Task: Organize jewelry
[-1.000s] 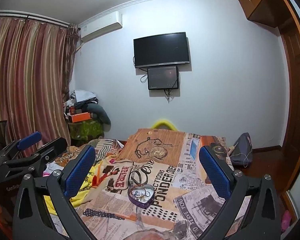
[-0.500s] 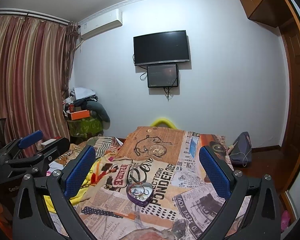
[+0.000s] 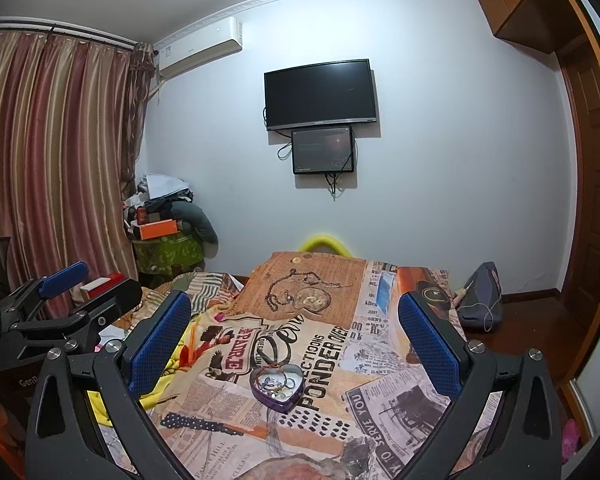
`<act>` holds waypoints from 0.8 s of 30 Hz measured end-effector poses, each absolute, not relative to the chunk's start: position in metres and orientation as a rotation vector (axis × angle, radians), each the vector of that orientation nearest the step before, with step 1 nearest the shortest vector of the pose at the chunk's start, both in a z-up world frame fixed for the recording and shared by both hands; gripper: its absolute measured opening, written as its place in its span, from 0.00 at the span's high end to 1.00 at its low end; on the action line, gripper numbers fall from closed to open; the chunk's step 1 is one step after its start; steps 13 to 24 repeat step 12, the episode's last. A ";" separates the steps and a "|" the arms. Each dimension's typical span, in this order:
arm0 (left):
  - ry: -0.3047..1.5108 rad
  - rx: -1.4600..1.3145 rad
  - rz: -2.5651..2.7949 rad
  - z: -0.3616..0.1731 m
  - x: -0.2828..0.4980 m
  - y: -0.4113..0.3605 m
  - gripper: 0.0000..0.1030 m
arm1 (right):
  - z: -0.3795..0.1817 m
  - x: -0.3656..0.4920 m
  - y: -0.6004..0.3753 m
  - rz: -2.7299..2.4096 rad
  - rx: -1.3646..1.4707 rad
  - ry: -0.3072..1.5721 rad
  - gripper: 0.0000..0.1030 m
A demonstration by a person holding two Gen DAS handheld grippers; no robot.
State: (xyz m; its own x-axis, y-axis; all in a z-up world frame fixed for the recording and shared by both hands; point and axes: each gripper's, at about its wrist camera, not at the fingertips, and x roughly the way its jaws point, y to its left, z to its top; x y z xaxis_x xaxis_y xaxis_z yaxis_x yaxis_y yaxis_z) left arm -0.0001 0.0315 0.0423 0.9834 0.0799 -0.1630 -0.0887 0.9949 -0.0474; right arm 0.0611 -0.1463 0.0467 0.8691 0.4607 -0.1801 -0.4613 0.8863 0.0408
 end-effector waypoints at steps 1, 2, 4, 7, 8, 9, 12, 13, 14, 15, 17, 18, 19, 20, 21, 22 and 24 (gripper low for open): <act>0.162 -0.055 0.082 0.042 0.000 0.031 0.02 | 0.047 0.061 -0.146 0.482 -0.004 0.188 0.00; 0.164 -0.056 0.077 0.042 0.001 0.031 0.02 | 0.047 0.061 -0.146 0.482 -0.004 0.188 0.00; 0.163 -0.055 0.078 0.042 0.001 0.032 0.02 | 0.046 0.061 -0.147 0.480 -0.005 0.190 0.00; 0.165 -0.052 0.080 0.041 0.001 0.032 0.02 | 0.044 0.061 -0.147 0.478 -0.007 0.193 0.00; 0.167 -0.054 0.078 0.040 0.001 0.032 0.02 | 0.044 0.062 -0.147 0.478 -0.006 0.195 0.00; 0.168 -0.055 0.077 0.040 0.002 0.033 0.02 | 0.044 0.062 -0.147 0.478 -0.006 0.196 0.00; 0.170 -0.056 0.079 0.040 0.002 0.034 0.02 | 0.044 0.063 -0.147 0.478 -0.006 0.198 0.00; 0.170 -0.056 0.079 0.040 0.002 0.034 0.02 | 0.044 0.063 -0.147 0.478 -0.006 0.198 0.00; 0.170 -0.056 0.079 0.040 0.002 0.034 0.02 | 0.044 0.063 -0.147 0.478 -0.006 0.198 0.00; 0.170 -0.056 0.079 0.040 0.002 0.034 0.02 | 0.044 0.063 -0.147 0.478 -0.006 0.198 0.00; 0.170 -0.056 0.079 0.040 0.002 0.034 0.02 | 0.044 0.063 -0.147 0.478 -0.006 0.198 0.00; 0.170 -0.056 0.079 0.040 0.002 0.034 0.02 | 0.044 0.063 -0.147 0.478 -0.006 0.198 0.00; 0.170 -0.056 0.079 0.040 0.002 0.034 0.02 | 0.044 0.063 -0.147 0.478 -0.006 0.198 0.00; 0.170 -0.056 0.079 0.040 0.002 0.034 0.02 | 0.044 0.063 -0.147 0.478 -0.006 0.198 0.00; 0.170 -0.056 0.079 0.040 0.002 0.034 0.02 | 0.044 0.063 -0.147 0.478 -0.006 0.198 0.00; 0.170 -0.056 0.079 0.040 0.002 0.034 0.02 | 0.044 0.063 -0.147 0.478 -0.006 0.198 0.00; 0.170 -0.056 0.079 0.040 0.002 0.034 0.02 | 0.044 0.063 -0.147 0.478 -0.006 0.198 0.00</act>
